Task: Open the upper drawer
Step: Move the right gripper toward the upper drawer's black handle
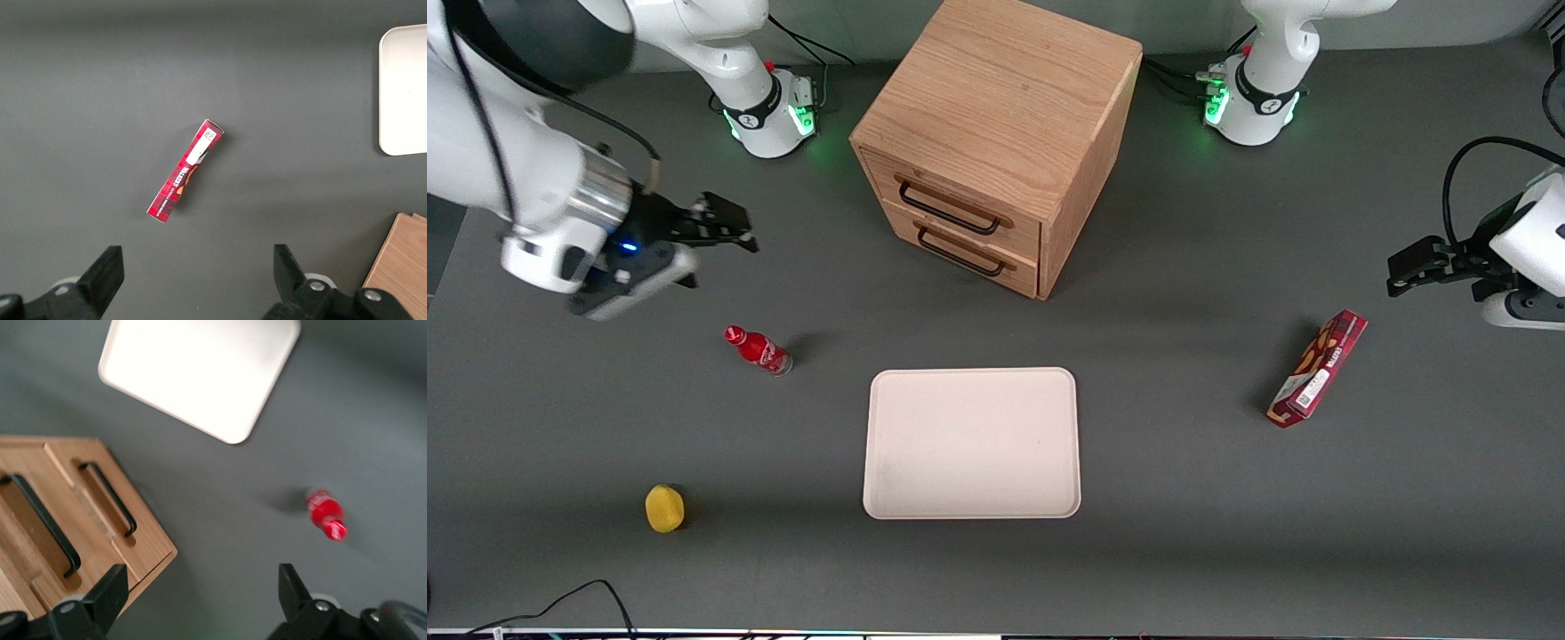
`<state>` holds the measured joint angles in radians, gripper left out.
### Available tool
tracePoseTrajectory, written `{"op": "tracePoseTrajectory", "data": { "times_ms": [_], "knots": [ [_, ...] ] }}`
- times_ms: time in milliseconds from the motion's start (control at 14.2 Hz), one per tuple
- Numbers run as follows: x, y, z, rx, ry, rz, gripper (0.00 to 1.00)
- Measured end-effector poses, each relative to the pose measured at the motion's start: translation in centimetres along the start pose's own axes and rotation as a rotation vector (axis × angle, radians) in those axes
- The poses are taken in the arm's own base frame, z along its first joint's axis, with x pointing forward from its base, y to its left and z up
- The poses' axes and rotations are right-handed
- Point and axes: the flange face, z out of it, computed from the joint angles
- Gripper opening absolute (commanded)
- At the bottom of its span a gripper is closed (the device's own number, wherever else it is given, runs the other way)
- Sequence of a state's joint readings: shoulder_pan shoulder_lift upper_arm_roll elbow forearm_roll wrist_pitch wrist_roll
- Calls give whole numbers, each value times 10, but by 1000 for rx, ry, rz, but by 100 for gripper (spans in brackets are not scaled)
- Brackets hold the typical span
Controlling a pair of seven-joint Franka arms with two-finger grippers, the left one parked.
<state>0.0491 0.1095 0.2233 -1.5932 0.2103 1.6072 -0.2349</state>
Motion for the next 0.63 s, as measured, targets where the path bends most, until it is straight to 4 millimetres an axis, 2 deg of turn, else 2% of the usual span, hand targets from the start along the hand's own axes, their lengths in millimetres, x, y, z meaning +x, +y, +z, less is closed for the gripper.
{"op": "tracePoseTrajectory", "data": {
  "times_ms": [211,423,634],
  "knots": [
    [21,-28,44,44,-69,-149,100],
    [37,-60,84,87,-125,-227,100],
    [49,-76,121,198,-163,-240,100]
  ]
}}
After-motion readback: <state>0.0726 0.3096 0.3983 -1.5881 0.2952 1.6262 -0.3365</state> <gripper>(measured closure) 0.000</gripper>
